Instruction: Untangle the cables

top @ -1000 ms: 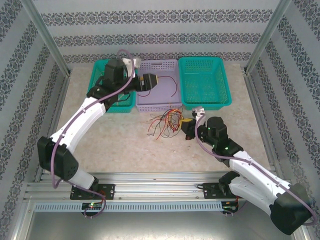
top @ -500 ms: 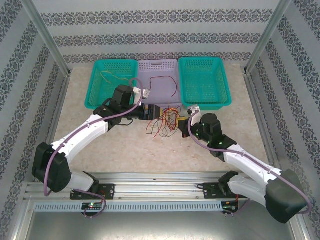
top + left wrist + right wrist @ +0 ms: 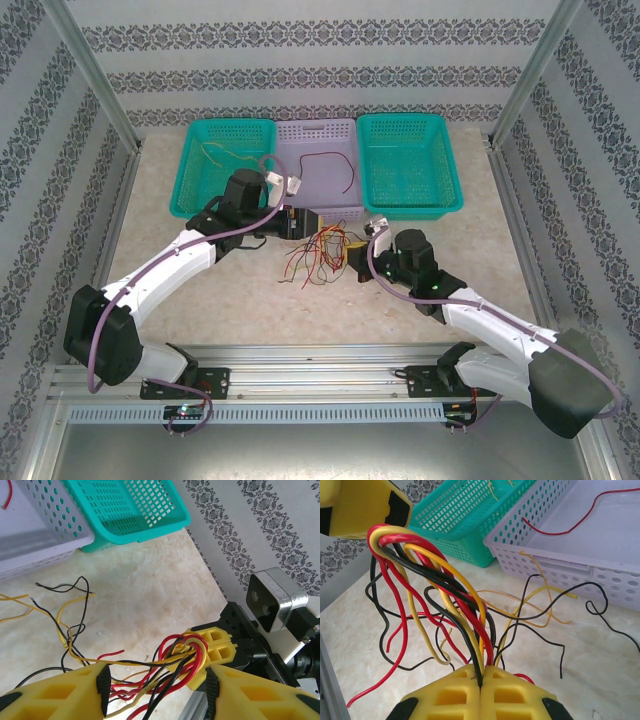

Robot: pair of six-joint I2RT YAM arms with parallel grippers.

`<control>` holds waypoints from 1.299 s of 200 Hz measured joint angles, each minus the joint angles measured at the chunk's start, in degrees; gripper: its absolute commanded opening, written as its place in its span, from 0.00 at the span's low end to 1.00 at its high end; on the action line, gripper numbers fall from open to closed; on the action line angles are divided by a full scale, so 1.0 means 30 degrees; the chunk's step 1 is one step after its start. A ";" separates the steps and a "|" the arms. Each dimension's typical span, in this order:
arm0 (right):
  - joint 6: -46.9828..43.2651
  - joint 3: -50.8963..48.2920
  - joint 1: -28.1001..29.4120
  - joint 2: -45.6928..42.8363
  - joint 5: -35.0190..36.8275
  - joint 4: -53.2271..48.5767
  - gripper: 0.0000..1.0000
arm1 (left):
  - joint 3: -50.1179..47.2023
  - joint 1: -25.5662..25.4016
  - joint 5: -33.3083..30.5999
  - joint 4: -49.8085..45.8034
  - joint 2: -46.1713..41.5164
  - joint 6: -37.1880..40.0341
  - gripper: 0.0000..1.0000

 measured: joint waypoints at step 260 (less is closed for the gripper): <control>0.0000 -0.0124 0.0000 -0.0437 -0.0153 0.0007 0.00 | 0.0299 -0.1035 -0.1297 -0.2470 -0.0976 0.3497 0.38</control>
